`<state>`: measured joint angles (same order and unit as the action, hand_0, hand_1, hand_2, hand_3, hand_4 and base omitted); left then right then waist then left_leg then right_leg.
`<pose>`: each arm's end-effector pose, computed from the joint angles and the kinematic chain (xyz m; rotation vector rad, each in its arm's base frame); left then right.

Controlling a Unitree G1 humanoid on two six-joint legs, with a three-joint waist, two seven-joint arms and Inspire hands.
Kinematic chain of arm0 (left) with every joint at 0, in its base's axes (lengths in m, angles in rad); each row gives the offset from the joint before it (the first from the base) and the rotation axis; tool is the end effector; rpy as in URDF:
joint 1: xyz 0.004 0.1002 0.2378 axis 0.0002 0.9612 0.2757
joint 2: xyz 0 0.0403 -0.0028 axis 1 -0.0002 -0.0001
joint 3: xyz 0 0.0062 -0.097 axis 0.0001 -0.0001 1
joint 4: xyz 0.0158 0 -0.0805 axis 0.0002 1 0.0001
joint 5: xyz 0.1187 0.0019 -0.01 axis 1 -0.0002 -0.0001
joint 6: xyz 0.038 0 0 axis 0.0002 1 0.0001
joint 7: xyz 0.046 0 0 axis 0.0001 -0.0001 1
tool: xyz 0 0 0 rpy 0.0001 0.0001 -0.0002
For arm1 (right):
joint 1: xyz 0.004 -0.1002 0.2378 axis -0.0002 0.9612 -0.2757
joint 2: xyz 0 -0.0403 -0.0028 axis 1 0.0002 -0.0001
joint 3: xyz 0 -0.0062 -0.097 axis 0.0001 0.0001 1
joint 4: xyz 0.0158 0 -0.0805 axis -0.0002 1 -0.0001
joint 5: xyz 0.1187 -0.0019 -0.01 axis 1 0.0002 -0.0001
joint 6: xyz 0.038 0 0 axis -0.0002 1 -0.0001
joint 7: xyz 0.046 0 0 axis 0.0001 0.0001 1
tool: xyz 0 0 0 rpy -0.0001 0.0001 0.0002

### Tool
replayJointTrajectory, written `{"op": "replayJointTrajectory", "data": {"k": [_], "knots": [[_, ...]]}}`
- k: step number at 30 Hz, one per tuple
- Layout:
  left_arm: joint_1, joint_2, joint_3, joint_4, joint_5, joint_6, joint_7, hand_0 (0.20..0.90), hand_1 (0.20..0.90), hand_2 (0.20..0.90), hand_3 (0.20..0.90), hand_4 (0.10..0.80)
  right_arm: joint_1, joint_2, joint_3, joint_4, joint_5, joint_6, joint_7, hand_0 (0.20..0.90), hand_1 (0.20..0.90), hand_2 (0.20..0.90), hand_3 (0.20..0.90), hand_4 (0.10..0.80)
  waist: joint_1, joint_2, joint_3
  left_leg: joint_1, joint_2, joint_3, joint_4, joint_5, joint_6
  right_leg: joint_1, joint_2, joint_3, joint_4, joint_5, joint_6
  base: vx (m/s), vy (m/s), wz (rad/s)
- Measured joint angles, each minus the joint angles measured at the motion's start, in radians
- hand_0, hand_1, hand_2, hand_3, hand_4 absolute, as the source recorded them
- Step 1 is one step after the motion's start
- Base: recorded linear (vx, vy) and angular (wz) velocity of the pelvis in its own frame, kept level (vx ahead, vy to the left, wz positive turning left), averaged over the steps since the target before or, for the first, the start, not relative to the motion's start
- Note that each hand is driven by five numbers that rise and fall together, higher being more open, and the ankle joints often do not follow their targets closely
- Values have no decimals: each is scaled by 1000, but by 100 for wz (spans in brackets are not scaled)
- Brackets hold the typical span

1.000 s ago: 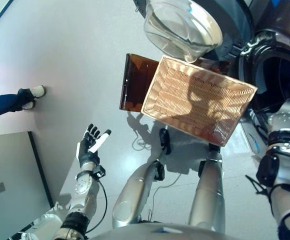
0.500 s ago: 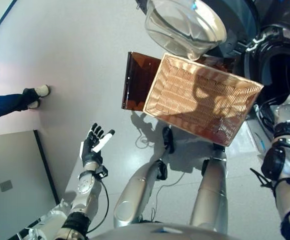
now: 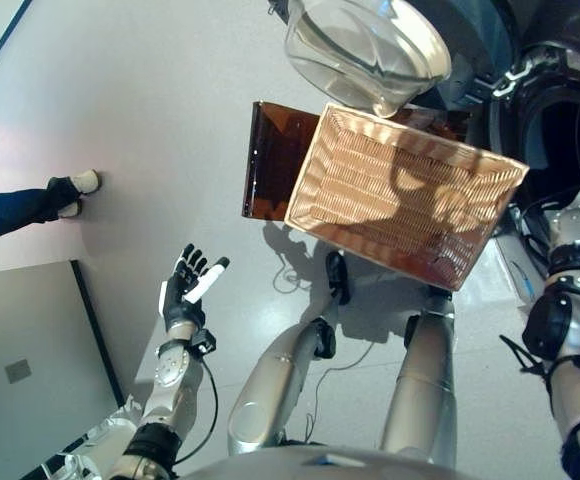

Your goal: Pick up the clothes and place them into the washing machine

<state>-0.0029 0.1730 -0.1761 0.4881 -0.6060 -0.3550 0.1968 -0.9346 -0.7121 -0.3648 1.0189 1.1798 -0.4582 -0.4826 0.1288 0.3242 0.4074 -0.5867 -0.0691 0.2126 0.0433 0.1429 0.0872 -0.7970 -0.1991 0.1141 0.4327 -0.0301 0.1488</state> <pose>0.1975 0.1699 -0.0318 -0.3490 0.2016 0.2838 0.3068 -0.3621 0.2129 1.0339 -0.5972 -1.0732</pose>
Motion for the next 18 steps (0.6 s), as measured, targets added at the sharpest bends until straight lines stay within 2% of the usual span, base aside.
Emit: {"op": "replayJointTrajectory", "data": {"k": [7, 9, 12, 16, 18], "knots": [[0, 0, 0, -2, 0, 0, 1, 900, 900, 900, 900, 800, 0, 0, -1, -1, -3, -3, -8, 900, 900, 900, 900, 800, -1, 0, 0, 0, 0, 1, 0, -1, 0, -1, 2, 3, 0, 0, 0, 0, 0, 0], [0, 0, 0, -6, 0, 0, 1, 900, 900, 900, 900, 800, 1, 0, 2, 1, -60, 2, -49, 900, 900, 900, 900, 800, -1, 0, 0, 0, 0, 1, 0, -1, 1, -1, 2, 3, 1, 0, 0, -18, -7, 1], [1, 12, 1, -24, 6, 0, 7, 900, 900, 900, 900, 800, -9, -85, 147, 150, -427, 167, -202, 900, 900, 900, 900, 800, 8, 0, 0, -1, 0, 1, 5, -1, 1, -1, 0, 3, 8, -3, 1, -28, -10, 4], [0, 34, 10, -34, 31, 0, 41, 900, 900, 900, 900, 800, -5, -81, 175, 100, -735, 332, -355, 900, 900, 900, 900, 800, -2, 0, 0, -4, 0, 1, 7, -3, -2, -6, 3, 7, 10, -3, 1, -7, 6, -2], [0, 36, 15, -51, 46, -1, 54, 900, 900, 900, 900, 800, -8, -82, 175, 63, -825, 374, -402, 900, 900, 900, 900, 800, -3, 0, 0, -15, 0, 3, 8, -3, -2, -18, 4, 9, 13, -2, 1, 0, 0, 0]]}}
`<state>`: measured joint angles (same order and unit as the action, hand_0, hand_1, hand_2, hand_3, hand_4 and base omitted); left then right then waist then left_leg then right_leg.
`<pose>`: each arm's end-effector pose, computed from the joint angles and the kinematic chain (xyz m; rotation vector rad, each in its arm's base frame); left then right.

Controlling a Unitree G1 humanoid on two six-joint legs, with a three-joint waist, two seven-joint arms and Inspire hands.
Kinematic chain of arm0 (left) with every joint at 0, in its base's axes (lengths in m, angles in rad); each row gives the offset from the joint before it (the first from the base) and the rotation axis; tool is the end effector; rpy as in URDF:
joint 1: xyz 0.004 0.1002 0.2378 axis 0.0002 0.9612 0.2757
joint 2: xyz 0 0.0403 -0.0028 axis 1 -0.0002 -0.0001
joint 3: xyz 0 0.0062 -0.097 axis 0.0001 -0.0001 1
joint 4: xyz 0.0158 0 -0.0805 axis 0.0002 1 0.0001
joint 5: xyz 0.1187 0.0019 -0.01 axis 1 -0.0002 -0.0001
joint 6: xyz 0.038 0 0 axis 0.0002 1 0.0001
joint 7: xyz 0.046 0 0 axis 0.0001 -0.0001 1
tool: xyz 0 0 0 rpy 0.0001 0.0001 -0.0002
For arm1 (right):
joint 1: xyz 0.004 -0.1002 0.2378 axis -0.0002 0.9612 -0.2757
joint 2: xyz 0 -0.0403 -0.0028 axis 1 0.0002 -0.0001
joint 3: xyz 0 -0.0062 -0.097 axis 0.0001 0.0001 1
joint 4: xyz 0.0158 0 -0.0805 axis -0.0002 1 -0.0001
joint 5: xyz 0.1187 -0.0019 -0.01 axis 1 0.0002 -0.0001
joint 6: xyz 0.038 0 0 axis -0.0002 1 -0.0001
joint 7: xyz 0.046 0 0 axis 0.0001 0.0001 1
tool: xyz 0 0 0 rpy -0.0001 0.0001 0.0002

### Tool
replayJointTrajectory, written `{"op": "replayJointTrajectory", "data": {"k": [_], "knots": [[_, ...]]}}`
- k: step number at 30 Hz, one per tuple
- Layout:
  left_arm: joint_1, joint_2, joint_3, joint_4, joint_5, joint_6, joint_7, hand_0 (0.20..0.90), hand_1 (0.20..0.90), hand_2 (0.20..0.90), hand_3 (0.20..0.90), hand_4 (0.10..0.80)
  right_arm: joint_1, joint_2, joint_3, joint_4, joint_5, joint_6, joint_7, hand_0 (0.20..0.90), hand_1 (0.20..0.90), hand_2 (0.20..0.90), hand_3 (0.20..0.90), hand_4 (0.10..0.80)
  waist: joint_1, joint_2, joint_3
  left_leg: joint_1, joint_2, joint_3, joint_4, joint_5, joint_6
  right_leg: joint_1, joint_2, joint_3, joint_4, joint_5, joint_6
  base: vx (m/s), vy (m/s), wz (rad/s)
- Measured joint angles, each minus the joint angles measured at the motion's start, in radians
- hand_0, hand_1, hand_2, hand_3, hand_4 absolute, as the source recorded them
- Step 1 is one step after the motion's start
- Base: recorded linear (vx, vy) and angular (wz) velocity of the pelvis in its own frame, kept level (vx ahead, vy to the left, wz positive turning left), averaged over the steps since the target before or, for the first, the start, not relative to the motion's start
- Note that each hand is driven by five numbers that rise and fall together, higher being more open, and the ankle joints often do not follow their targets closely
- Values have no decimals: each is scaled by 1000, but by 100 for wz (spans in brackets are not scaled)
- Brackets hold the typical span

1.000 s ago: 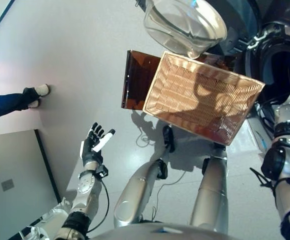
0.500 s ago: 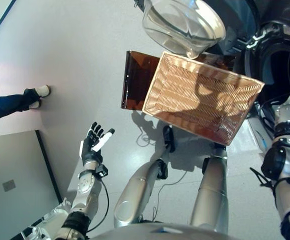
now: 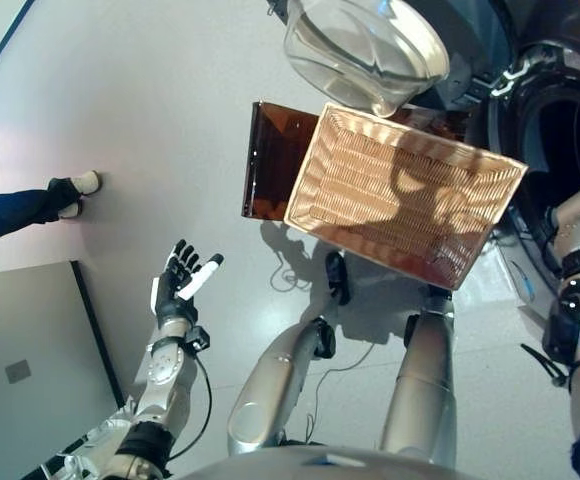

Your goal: Pick up the clothes and place them into the washing machine

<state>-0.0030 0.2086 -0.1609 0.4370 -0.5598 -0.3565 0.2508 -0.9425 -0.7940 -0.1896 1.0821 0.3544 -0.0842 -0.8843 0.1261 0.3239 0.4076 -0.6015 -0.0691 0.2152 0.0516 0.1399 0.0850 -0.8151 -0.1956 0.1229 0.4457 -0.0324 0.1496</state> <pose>0.2023 0.1790 -0.0208 -0.2843 0.1464 0.3180 0.3170 -0.3588 0.2076 0.0138 -0.1903 -1.4138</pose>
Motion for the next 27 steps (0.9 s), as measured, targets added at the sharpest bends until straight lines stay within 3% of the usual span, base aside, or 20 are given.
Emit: {"op": "replayJointTrajectory", "data": {"k": [7, 18, 27], "knots": [[0, -1, -2, -4, 2, 0, 11, 900, 900, 900, 900, 800, 25, 43, -19, -91, -121, 41, -60, 900, 900, 900, 900, 800, -1, -1, 1, -1, 1, 0, 0, 0, 0, -2, 2, 1, 2, 0, -1, 0, 0, 0], [-3, -17, -4, 4, 13, -2, 17, 900, 900, 900, 900, 800, 232, 350, -48, -265, -210, 17, -103, 900, 900, 900, 900, 800, -3, -1, 1, 1, 3, 5, 0, 1, 3, -2, 4, 3, 0, -1, -2, 0, 0, -1], [-3, -26, -3, 55, 46, -4, 42, 900, 900, 900, 900, 800, 356, 468, 19, -354, -246, -34, -95, 900, 900, 900, 900, 800, -8, -2, 2, 2, 3, 8, 2, -1, 0, -1, 5, 5, 3, -1, -2, 0, 0, 0]]}}
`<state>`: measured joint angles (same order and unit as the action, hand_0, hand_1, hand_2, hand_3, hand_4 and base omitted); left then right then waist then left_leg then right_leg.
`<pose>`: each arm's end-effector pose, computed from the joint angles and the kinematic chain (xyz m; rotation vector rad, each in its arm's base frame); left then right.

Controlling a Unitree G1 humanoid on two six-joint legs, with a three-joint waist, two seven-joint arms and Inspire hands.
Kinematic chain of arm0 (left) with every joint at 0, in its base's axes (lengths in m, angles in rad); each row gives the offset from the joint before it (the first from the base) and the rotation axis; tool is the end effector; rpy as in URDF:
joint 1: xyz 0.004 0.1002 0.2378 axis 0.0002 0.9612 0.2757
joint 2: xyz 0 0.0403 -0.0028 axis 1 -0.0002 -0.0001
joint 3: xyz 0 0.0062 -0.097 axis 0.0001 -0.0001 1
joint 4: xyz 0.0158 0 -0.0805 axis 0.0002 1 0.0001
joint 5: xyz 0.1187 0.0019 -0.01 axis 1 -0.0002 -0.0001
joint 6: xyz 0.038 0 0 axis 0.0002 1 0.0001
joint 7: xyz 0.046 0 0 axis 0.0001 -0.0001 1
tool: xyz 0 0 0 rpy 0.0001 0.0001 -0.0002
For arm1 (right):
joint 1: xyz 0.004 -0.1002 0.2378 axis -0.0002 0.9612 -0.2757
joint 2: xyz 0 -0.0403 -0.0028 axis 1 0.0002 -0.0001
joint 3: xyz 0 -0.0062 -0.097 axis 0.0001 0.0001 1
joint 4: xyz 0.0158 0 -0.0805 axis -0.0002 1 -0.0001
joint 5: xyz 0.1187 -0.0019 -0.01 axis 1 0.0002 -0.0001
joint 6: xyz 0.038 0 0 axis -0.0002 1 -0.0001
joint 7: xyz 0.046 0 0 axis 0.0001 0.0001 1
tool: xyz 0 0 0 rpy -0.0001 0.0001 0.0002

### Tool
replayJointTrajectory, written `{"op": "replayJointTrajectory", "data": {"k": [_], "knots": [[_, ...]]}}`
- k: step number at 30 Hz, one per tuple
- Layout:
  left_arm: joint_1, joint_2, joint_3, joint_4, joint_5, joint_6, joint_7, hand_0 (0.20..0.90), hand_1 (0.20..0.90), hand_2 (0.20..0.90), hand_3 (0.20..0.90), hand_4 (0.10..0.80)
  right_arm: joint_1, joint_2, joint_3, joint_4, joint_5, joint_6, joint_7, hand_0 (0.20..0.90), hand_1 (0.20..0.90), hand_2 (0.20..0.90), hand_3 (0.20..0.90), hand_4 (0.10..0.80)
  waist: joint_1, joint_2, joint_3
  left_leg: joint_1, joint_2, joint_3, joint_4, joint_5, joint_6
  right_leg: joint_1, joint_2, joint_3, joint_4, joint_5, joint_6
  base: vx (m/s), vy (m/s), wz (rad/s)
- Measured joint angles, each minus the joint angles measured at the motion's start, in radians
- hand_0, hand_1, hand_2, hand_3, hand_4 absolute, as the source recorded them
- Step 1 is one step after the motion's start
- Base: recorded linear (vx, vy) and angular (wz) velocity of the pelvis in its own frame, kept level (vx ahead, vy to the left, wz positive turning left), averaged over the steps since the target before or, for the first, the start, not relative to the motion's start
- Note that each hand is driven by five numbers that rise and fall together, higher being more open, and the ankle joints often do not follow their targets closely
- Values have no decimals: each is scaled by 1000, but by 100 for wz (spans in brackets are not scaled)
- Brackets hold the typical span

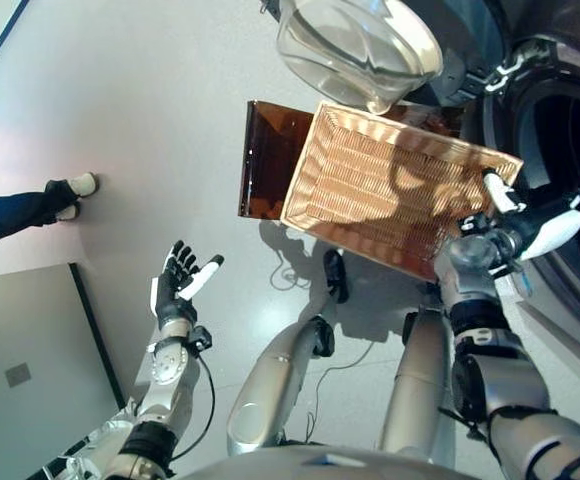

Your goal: Pick up the clothes and place them into the washing machine

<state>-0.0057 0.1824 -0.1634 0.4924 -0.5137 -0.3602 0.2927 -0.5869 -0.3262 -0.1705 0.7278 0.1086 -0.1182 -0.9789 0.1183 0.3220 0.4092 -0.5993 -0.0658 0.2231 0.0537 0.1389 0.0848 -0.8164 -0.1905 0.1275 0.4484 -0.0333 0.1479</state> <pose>0.1984 0.1735 -0.0306 -0.2488 0.1944 0.3548 0.3194 -0.2365 0.0861 -0.0986 -0.0707 -1.1581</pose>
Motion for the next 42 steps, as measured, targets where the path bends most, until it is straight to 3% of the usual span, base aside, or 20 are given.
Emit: {"op": "replayJointTrajectory", "data": {"k": [9, 18, 26, 32, 42], "knots": [[-1, -22, 2, 42, 31, -2, 29, 900, 900, 900, 900, 800, 58, 63, 65, -75, -34, -38, 3, 900, 900, 900, 900, 800, -30, -8, 6, 2, 1, 8, 13, -1, 0, 4, 3, 6, 2, 3, 0, -1, 1, -2], [-23, -59, 7, 167, 94, -15, 64, 900, 900, 900, 900, 800, 177, 72, 153, -75, -63, -57, 59, 900, 900, 900, 900, 800, -59, -13, 9, 32, 5, 21, 14, -2, 1, 27, 13, 21, 3, 8, -2, 9, -6, -6], [-49, -62, 40, 386, 250, 13, 85, 900, 900, 900, 900, 800, 288, 79, 203, 38, -119, -61, 156, 900, 900, 900, 900, 800, -103, -83, -10, 123, 23, 20, 14, -17, -8, 132, 21, 14, -31, 0, -1, 53, -42, -7], [-31, -67, 82, 451, 274, 42, 98, 900, 900, 900, 900, 800, 415, 59, 199, 89, -124, -57, 213, 900, 900, 900, 900, 800, -108, -136, -41, 216, 39, 12, 4, -35, -19, 243, 29, -7, -74, 4, -8, 109, -76, -5], [1, -54, 152, 580, 337, 70, 97, 900, 900, 900, 900, 800, 523, 56, 216, 201, -164, -56, 318, 900, 900, 900, 900, 800, -111, -192, -165, 373, 65, -2, -60, -42, -37, 415, 51, -45, -157, -2, -19, 102, -73, -4]]}}
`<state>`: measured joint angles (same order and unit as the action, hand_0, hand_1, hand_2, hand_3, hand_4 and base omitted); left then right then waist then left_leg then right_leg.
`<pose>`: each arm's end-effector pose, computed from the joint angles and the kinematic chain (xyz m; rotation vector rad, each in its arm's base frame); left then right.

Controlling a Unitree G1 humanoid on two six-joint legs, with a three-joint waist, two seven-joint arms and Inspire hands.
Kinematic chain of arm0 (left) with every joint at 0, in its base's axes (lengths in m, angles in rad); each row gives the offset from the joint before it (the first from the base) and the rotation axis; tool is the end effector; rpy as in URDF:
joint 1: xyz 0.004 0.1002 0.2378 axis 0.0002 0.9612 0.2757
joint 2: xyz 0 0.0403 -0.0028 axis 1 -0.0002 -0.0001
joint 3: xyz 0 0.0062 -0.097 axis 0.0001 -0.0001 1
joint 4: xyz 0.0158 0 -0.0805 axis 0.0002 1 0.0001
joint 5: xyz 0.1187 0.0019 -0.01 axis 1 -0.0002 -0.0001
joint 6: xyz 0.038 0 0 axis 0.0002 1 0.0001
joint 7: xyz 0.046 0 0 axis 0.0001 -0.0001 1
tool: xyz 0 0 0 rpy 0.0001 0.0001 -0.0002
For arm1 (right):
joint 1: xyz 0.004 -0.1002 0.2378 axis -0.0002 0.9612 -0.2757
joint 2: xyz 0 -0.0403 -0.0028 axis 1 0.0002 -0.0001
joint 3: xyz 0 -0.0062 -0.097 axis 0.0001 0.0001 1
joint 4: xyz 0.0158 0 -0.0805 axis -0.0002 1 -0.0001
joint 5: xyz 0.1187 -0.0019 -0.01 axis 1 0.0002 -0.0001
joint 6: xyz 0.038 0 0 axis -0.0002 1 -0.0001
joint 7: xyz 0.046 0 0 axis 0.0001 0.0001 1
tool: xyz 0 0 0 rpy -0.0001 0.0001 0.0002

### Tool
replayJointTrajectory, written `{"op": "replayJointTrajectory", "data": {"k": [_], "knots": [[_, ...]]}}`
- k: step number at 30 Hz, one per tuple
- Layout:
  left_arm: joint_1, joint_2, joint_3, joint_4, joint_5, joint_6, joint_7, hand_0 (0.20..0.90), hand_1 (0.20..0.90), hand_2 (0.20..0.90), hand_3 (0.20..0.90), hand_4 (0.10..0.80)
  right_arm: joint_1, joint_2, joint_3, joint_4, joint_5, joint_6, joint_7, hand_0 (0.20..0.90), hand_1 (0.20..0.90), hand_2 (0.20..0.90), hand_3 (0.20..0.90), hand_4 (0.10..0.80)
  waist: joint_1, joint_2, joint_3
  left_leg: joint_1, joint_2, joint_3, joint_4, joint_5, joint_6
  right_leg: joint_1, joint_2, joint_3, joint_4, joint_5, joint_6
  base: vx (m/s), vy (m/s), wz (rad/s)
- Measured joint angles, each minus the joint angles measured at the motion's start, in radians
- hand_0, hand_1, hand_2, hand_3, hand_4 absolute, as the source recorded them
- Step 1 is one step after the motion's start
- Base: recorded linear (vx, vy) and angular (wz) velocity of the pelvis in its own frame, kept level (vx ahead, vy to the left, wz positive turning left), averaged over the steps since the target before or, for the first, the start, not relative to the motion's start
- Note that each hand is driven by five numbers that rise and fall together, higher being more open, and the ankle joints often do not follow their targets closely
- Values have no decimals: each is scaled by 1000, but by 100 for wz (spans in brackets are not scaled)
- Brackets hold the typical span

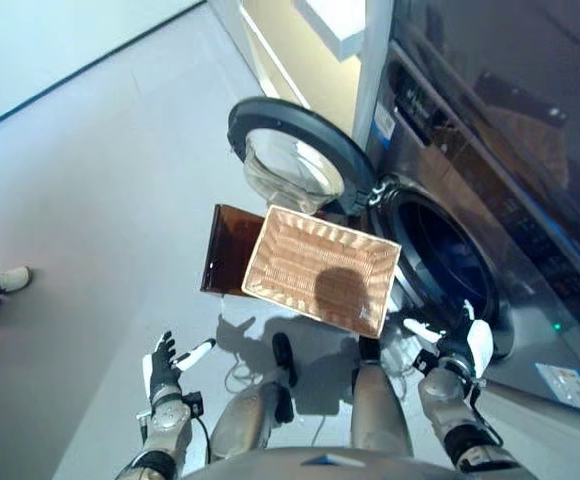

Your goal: Pick up the clothes and place them into the washing machine

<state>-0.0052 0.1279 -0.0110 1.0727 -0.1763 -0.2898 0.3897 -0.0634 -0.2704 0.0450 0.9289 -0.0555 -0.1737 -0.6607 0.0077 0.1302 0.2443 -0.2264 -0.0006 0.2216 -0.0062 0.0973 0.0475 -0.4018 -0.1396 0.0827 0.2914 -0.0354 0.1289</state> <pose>0.1202 0.1944 -0.1129 0.1358 0.7645 0.5216 0.1612 -0.2305 -0.0838 -0.5457 0.5636 -0.6501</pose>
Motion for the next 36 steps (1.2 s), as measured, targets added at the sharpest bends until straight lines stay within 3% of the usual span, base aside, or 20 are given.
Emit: {"op": "replayJointTrajectory", "data": {"k": [13, 18, 27, 31, 36], "knots": [[63, 24, 5, 128, 169, 51, -95, 900, 900, 900, 900, 800, 68, -27, 127, 158, -179, 29, 180, 900, 900, 900, 900, 800, -6, -39, -120, 172, 25, -6, -73, -9, -20, 193, 27, -30, -107, 5, -8, 61, -48, -1], [81, 44, 0, 145, 170, 66, -141, 900, 900, 900, 900, 800, 108, -28, 145, 243, -231, 65, 246, 900, 900, 900, 900, 800, -11, -46, -169, 203, 26, -12, -74, -28, -20, 258, 25, -41, -173, 23, -7, 37, -41, 4], [76, 42, -15, 190, 195, 96, -173, 900, 900, 900, 900, 800, 151, -20, 195, 316, -299, 88, 295, 900, 900, 900, 900, 800, -24, -62, -215, 249, 32, -39, -74, -38, -25, 359, 29, -70, -248, 49, -6, 8, -46, 7], [81, 40, -89, 205, 257, 116, -194, 900, 900, 900, 900, 800, 146, -22, 248, 323, -339, 90, 314, 900, 900, 900, 900, 800, -21, -73, -238, 260, 39, -47, -78, -42, -26, 379, 35, -73, -256, 41, -13, 6, -30, 5], [80, 26, -86, 235, 280, 134, -209, 900, 900, 900, 900, 800, 149, -18, 257, 335, -348, 92, 332, 900, 900, 900, 900, 800, -21, -77, -253, 273, 46, -54, -78, -42, -27, 398, 42, -76, -261, 39, -19, 2, -35, 3]]}}
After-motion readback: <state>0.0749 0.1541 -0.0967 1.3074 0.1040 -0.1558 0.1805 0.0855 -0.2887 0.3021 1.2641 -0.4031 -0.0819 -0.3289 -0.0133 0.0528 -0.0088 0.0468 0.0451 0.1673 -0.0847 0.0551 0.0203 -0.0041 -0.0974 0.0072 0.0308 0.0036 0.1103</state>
